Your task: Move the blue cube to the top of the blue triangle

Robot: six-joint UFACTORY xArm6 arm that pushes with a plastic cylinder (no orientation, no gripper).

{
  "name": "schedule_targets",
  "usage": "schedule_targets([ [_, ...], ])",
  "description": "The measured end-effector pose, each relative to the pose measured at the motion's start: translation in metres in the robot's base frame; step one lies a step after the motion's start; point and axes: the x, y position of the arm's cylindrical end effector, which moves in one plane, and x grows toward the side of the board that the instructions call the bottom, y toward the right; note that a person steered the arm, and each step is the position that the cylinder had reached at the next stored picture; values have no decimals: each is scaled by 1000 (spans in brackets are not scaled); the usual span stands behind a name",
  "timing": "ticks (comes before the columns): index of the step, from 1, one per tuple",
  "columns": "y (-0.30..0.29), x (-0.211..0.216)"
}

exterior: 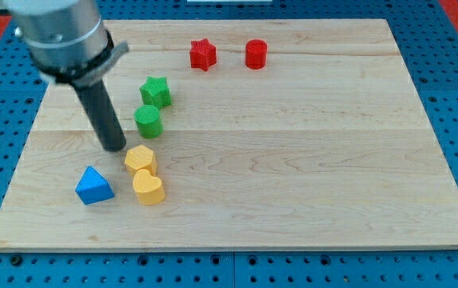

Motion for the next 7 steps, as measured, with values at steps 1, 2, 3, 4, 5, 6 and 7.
schedule_targets([
  [1, 0, -63],
  [2, 10, -135],
  [3, 7, -209],
  [4, -58, -231],
  [5, -100, -204],
  [6, -90, -152],
  [7, -81, -99],
])
